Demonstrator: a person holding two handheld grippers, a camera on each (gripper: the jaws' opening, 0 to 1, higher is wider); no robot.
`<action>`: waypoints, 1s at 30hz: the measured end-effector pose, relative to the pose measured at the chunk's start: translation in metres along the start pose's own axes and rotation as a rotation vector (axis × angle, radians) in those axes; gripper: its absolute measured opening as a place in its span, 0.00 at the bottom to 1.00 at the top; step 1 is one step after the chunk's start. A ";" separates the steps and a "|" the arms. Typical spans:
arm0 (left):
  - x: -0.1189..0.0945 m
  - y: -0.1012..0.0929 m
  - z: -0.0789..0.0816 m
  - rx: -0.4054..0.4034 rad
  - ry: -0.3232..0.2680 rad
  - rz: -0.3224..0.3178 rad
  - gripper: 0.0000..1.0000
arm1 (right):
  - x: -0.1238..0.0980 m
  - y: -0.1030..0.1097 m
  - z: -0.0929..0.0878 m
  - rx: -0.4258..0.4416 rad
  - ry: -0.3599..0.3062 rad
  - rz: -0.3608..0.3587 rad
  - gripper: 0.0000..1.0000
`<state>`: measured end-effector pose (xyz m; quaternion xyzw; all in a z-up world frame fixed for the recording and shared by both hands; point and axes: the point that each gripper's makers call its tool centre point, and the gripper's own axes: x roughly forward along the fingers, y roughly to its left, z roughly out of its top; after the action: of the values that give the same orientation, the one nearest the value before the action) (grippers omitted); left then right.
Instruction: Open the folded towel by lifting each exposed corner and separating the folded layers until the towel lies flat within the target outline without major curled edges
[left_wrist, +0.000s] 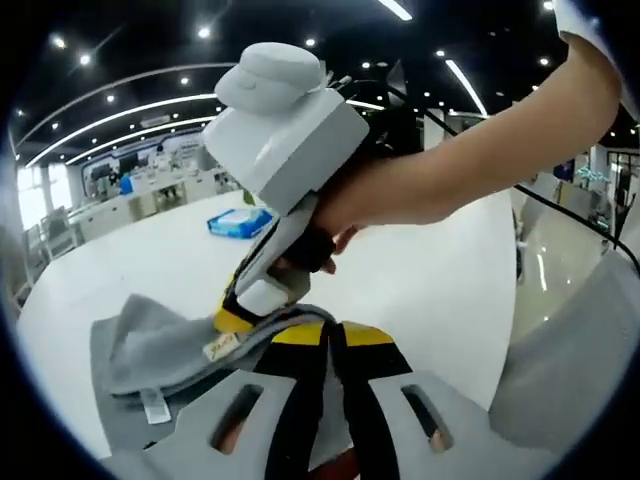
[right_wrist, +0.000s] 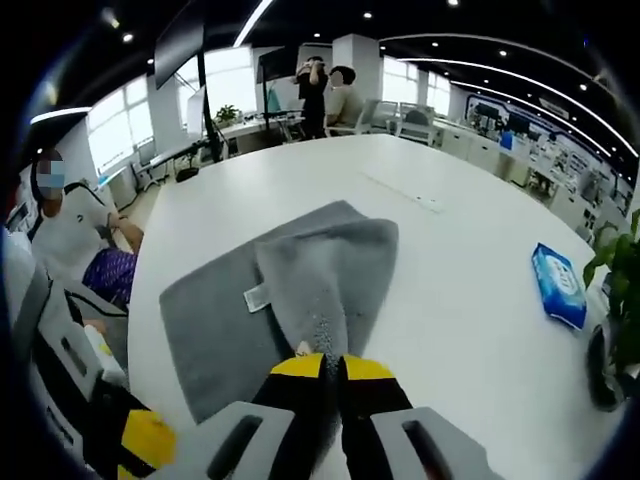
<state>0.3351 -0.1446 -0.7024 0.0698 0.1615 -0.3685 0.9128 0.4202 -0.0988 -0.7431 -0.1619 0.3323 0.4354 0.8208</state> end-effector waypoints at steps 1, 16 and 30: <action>0.000 0.002 0.000 -0.007 -0.002 0.005 0.06 | -0.004 -0.002 -0.001 0.006 -0.006 -0.008 0.02; 0.007 0.011 -0.022 -0.053 0.069 0.033 0.14 | -0.040 -0.046 -0.032 0.176 -0.059 -0.069 0.00; 0.005 0.028 -0.055 -0.027 0.189 0.117 0.14 | -0.047 -0.078 -0.063 0.217 -0.060 -0.156 0.00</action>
<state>0.3446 -0.1138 -0.7556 0.1012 0.2475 -0.3039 0.9144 0.4395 -0.2069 -0.7584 -0.0843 0.3391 0.3362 0.8746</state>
